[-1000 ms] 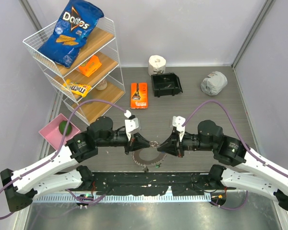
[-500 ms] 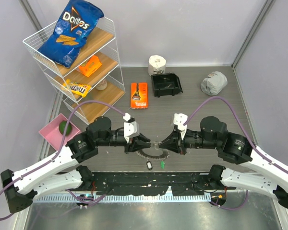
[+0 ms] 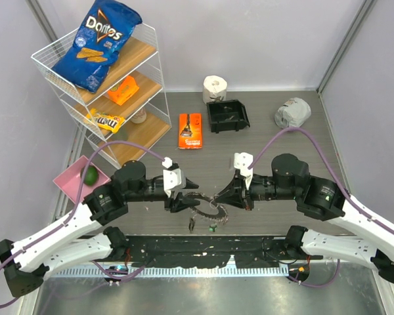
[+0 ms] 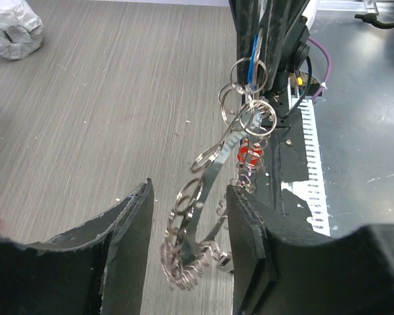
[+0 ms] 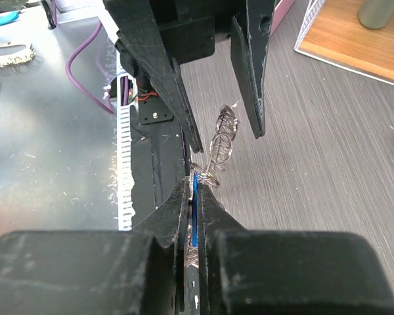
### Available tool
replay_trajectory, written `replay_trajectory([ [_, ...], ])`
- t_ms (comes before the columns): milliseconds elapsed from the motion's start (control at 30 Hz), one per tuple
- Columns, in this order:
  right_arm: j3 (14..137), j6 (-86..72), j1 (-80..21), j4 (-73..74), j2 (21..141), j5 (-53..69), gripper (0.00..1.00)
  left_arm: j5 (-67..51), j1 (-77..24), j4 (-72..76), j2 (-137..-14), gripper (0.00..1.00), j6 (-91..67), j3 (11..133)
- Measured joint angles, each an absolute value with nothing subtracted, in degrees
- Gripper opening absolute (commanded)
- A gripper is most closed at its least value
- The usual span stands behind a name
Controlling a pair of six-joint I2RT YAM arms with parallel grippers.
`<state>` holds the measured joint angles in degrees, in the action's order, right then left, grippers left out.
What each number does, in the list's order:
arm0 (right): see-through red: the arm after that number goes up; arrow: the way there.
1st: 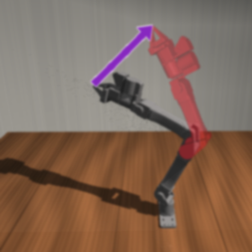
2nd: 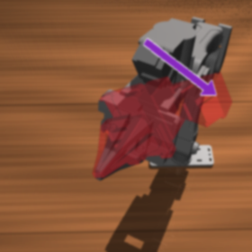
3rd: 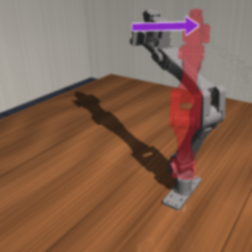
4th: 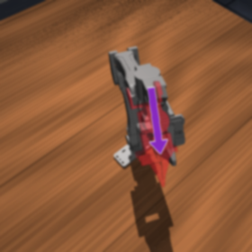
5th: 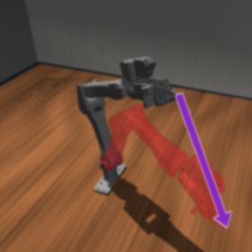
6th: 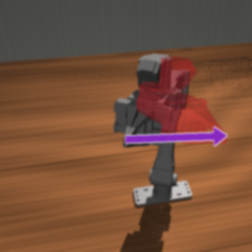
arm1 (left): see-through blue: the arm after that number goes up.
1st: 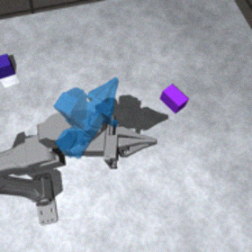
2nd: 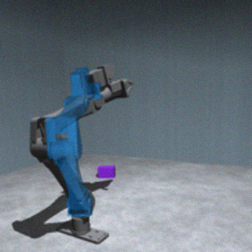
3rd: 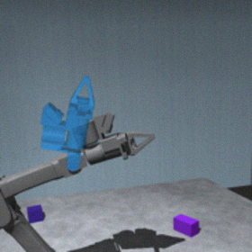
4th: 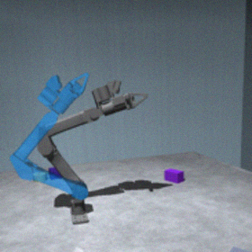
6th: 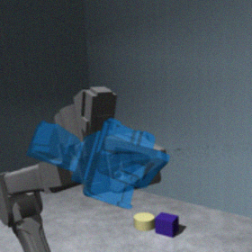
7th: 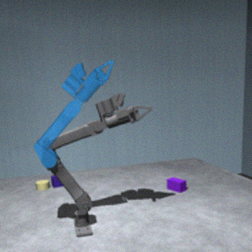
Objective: Remove the keys from the keyring
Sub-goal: Remove the key from the keyring.
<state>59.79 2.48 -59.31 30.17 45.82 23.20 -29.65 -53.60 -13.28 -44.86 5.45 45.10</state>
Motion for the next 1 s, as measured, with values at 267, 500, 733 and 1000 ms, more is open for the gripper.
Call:
replay_trajectory([
  [267, 60.1, 2.9, -59.3, 31.6, 48.8, 23.6, 0.05, -29.0, -53.6, -15.2, -42.5, 0.53, 8.2, 46.9],
  [500, 60.3, 3.0, -59.3, 31.8, 49.2, 23.7, 0.05, -34.7, -54.0, -15.1, -43.4, 0.37, 9.1, 47.9],
  [733, 60.7, 3.1, -59.3, 31.8, 49.2, 24.3, 0.05, -36.6, -57.2, -15.1, -48.4, 0.41, 10.6, 48.7],
  [1000, 60.7, 3.1, -59.3, 31.7, 49.2, 25.0, 0.05, -34.1, -57.6, -14.8, -50.0, 0.42, 11.0, 49.4],
])
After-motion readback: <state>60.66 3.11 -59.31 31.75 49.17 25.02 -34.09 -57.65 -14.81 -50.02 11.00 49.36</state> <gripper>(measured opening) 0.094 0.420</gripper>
